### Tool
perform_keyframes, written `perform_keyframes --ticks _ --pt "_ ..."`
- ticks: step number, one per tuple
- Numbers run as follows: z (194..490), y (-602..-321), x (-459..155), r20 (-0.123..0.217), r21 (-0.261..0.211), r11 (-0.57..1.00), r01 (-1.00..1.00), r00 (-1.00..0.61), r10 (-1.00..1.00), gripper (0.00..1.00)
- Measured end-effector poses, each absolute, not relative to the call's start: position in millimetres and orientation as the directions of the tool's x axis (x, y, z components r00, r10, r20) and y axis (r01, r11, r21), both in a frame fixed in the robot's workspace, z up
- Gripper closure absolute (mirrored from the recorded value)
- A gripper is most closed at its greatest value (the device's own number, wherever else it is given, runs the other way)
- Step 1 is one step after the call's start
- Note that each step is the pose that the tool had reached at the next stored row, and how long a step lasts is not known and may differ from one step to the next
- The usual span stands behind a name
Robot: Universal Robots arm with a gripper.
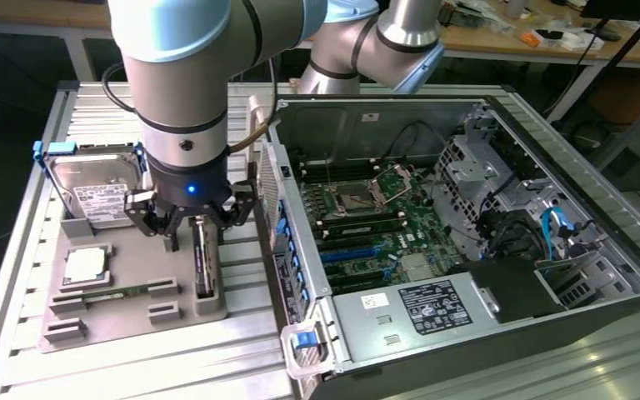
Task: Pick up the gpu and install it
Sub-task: 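Pick up the gpu and move the gpu toward the slot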
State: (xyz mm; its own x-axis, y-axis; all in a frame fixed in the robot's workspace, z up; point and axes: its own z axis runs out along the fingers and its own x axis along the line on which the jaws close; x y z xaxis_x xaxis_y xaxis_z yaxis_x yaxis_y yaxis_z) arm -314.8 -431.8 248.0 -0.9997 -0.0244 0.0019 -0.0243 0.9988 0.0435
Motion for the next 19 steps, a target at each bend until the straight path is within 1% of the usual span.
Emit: perform_keyframes --ticks 3,4,5,7,8,9,10,11,19 --pt "248.0 -431.8 -314.7 0.002 0.043 0.999 -0.024 -1.000 -0.024 0.41" --pt "248.0 -431.8 -314.7 0.002 0.044 0.999 -0.024 -1.000 -0.024 0.48" --pt "248.0 -431.8 -314.7 0.002 0.044 0.999 -0.024 -1.000 -0.024 0.48" --pt "248.0 -431.8 -314.7 0.002 0.043 0.999 -0.024 -1.000 -0.024 0.60" --pt "248.0 -431.8 -314.8 0.002 0.043 0.999 -0.024 -1.000 -0.024 0.60" --pt "247.9 -431.8 -314.7 0.002 0.044 0.999 -0.024 -1.000 -0.024 0.66" --pt "247.9 -431.8 -314.7 0.002 0.043 0.999 -0.024 -1.000 -0.024 0.66" --pt "247.9 -431.8 -314.7 0.002 0.044 0.999 -0.024 -1.000 -0.024 0.72" --pt "248.5 -431.8 -314.7 0.002 0.043 0.999 -0.024 -1.000 -0.024 0.73"
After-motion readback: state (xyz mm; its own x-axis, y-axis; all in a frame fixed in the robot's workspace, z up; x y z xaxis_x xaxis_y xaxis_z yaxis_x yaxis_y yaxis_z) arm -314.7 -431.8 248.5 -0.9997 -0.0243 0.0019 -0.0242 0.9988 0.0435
